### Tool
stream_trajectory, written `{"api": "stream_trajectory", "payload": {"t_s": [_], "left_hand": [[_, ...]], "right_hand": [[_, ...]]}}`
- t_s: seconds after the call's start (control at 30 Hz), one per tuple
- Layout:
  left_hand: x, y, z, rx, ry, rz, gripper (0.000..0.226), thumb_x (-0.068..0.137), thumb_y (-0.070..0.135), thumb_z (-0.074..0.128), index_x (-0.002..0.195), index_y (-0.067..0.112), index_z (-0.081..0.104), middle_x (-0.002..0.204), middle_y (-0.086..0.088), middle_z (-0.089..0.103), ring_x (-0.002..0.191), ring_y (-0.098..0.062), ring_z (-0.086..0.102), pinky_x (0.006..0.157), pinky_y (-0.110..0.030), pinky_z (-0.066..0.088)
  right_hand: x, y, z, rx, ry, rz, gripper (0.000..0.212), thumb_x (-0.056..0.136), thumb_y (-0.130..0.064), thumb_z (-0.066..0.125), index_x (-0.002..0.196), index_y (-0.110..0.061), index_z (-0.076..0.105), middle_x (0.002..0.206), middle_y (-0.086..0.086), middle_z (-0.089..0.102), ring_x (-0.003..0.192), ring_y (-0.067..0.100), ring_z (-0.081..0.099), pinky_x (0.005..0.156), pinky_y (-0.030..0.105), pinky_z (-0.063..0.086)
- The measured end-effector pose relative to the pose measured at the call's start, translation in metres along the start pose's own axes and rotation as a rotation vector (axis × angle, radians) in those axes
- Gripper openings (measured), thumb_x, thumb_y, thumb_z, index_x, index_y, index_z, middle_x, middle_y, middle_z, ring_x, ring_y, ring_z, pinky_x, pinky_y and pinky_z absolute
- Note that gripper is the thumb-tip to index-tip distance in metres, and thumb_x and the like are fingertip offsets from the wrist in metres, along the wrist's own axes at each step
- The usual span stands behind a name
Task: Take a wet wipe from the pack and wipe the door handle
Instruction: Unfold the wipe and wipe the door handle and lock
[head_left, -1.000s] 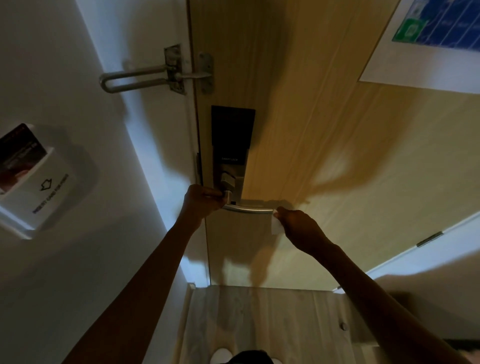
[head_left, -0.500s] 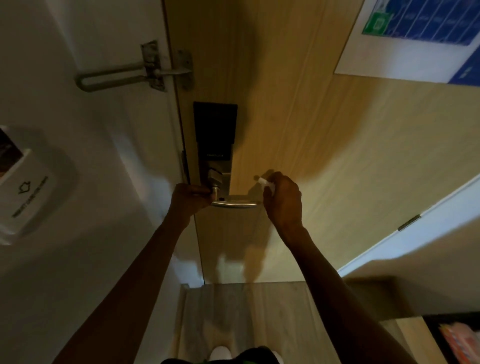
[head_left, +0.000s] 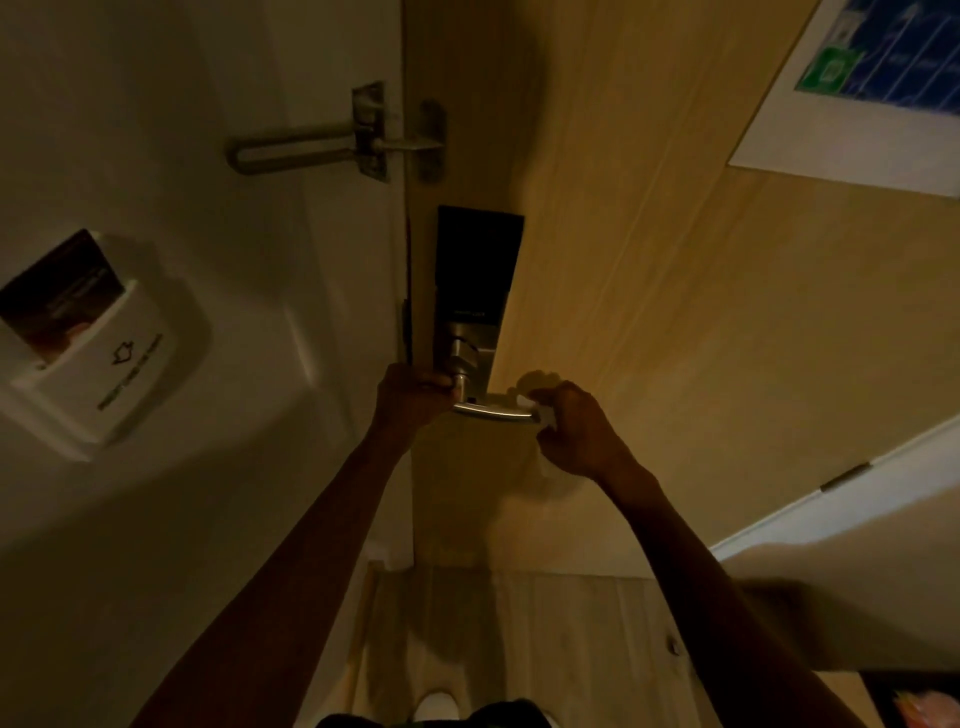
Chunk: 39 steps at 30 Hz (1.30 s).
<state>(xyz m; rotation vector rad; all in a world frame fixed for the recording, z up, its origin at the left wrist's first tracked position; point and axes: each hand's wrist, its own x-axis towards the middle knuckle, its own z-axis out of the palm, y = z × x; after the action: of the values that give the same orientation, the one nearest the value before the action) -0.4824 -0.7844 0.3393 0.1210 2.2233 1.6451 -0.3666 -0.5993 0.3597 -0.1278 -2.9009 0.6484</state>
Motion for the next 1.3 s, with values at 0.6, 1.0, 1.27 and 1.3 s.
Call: {"api": "stream_trajectory", "payload": {"t_s": [0.6, 1.0, 1.27, 1.3], "left_hand": [[0.023, -0.035, 0.007, -0.114, 0.064, 0.079, 0.017, 0.043, 0.028, 0.083, 0.056, 0.035, 0.074, 0.081, -0.013, 0.074, 0.087, -0.028, 0.072, 0.087, -0.048, 0.056], [0.011, -0.012, -0.002, -0.044, -0.023, 0.057, 0.017, 0.070, -0.001, 0.076, 0.078, 0.014, 0.075, 0.051, 0.021, 0.066, 0.060, 0.000, 0.067, 0.081, -0.030, 0.053], [0.011, -0.010, -0.002, -0.281, -0.042, 0.059, 0.032, 0.069, -0.024, 0.064, 0.059, 0.006, 0.070, 0.063, -0.001, 0.070, 0.065, -0.017, 0.067, 0.057, -0.019, 0.057], [0.012, -0.014, -0.003, -0.318, -0.053, 0.069, 0.041, 0.067, -0.027, 0.063, 0.052, 0.011, 0.071, 0.060, 0.002, 0.071, 0.061, -0.015, 0.069, 0.057, -0.019, 0.057]], "right_hand": [[-0.001, 0.015, -0.001, -0.157, 0.047, -0.166, 0.023, 0.095, -0.030, 0.056, 0.099, -0.014, 0.071, 0.095, 0.006, 0.071, 0.079, 0.022, 0.065, 0.063, 0.025, 0.045], [0.004, 0.033, 0.007, -0.257, -0.082, -0.245, 0.025, 0.091, -0.017, 0.061, 0.115, -0.008, 0.063, 0.111, 0.016, 0.066, 0.103, 0.032, 0.058, 0.080, 0.035, 0.046], [0.016, 0.002, 0.047, -0.252, -0.003, -0.294, 0.023, 0.092, -0.018, 0.058, 0.112, -0.008, 0.064, 0.107, 0.014, 0.069, 0.099, 0.032, 0.061, 0.088, 0.040, 0.036], [0.015, 0.010, 0.043, -0.252, 0.002, -0.297, 0.022, 0.093, -0.021, 0.055, 0.110, -0.011, 0.064, 0.103, 0.011, 0.070, 0.094, 0.030, 0.062, 0.086, 0.039, 0.034]]}}
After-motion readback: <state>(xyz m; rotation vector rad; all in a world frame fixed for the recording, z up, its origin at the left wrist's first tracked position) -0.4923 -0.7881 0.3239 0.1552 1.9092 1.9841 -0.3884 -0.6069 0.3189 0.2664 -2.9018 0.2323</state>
